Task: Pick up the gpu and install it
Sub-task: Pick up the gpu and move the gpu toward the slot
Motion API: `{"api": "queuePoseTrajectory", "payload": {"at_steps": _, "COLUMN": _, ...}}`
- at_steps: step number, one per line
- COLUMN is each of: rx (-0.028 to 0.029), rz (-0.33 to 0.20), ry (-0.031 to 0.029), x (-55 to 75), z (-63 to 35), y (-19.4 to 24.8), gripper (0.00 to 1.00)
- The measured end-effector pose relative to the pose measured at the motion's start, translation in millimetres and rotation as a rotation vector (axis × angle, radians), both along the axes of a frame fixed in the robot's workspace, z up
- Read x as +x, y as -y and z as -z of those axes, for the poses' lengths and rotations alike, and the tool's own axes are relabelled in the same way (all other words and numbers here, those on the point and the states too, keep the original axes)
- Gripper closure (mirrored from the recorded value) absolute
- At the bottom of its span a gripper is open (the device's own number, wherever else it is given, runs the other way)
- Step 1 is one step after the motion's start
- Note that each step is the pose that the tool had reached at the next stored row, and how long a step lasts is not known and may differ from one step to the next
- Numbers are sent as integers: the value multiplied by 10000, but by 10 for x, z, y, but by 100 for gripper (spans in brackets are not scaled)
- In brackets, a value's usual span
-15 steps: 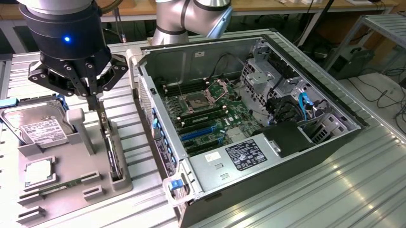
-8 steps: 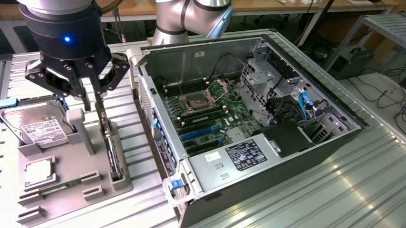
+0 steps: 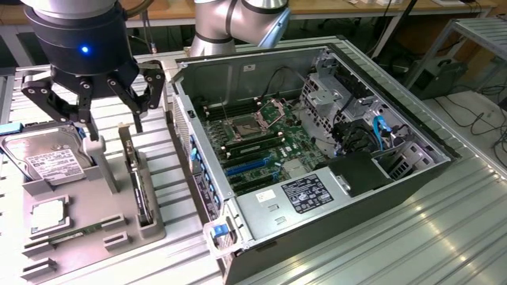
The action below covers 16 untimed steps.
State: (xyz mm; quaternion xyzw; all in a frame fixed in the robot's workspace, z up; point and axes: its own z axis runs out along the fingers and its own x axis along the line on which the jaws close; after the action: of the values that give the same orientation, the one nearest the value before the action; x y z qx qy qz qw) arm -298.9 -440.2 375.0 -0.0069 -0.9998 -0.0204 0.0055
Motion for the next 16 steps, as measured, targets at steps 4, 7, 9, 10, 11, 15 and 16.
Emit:
{"api": "queuePoseTrajectory", "payload": {"at_steps": 4, "rx": -19, "rz": -299, "ry": 3, "x": 0, "z": 25, "y": 1, "gripper": 40}}
{"api": "queuePoseTrajectory", "payload": {"at_steps": 7, "rx": 8, "rz": -380, "ry": 74, "x": -1, "z": 39, "y": 3, "gripper": 40}}
{"api": "queuePoseTrajectory", "payload": {"at_steps": 9, "rx": 15, "rz": -408, "ry": 99, "x": 0, "z": 47, "y": 3, "gripper": 40}}
{"api": "queuePoseTrajectory", "payload": {"at_steps": 10, "rx": 20, "rz": -421, "ry": 115, "x": 0, "z": 52, "y": 3, "gripper": 40}}
{"api": "queuePoseTrajectory", "payload": {"at_steps": 11, "rx": 21, "rz": -429, "ry": 127, "x": 0, "z": 57, "y": 3, "gripper": 40}}
{"api": "queuePoseTrajectory", "payload": {"at_steps": 15, "rx": 23, "rz": -436, "ry": 157, "x": 0, "z": 74, "y": 3, "gripper": 40}}
{"api": "queuePoseTrajectory", "payload": {"at_steps": 16, "rx": 25, "rz": -436, "ry": 164, "x": -1, "z": 82, "y": 3, "gripper": 40}}
